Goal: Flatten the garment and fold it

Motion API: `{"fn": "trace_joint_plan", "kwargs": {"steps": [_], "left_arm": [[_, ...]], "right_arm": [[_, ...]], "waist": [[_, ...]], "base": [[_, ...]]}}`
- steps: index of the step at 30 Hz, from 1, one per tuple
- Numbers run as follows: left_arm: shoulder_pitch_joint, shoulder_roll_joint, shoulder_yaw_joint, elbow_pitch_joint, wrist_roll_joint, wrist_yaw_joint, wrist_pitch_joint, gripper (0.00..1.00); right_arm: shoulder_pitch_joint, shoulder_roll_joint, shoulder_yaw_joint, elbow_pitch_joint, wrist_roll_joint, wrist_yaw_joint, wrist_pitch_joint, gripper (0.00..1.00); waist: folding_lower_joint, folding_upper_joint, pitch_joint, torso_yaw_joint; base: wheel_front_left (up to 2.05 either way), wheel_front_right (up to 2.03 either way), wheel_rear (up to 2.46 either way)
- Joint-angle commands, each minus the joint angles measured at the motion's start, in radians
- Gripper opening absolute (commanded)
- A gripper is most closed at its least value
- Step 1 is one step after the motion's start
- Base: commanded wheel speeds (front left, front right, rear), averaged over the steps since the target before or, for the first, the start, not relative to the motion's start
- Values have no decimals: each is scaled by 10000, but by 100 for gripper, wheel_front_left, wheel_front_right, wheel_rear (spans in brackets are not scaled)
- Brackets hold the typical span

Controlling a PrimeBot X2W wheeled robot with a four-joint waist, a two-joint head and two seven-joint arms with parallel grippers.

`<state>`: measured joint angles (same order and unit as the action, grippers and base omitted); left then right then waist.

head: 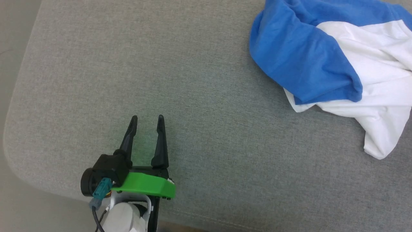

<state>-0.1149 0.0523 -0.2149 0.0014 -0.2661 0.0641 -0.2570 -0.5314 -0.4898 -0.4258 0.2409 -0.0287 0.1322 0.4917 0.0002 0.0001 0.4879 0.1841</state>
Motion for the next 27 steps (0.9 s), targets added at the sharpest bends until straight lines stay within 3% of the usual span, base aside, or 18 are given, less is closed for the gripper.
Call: {"fn": "trace_joint_plan", "kwargs": {"steps": [1,8,15,21,27], "left_arm": [[-161,-20,-17,50,-26,65,-47,100],[136,-20,47,170,-18,83,-47,100],[566,-20,69,194,-42,58,-47,100],[695,-20,47,110,-56,50,-47,100],[626,-20,-14,92,-74,2,-47,100]], "right_arm": [[-309,12,80,33,-9,-15,-166,100],[-678,111,1034,-636,978,-15,38,100],[540,615,2803,-2102,2741,-15,2273,100],[2113,707,3706,-2658,3447,-15,3607,100],[2393,583,4335,-1923,3007,-15,2687,100]], "waist": [[-2,-1,-169,-44],[-2,-1,-1080,-199],[-2,-1,-1762,-96],[-2,-1,-1711,278],[-2,-1,-1426,673]], "base": [[0,0,0],[0,0,0],[0,0,0],[0,0,0],[0,0,0]]}}
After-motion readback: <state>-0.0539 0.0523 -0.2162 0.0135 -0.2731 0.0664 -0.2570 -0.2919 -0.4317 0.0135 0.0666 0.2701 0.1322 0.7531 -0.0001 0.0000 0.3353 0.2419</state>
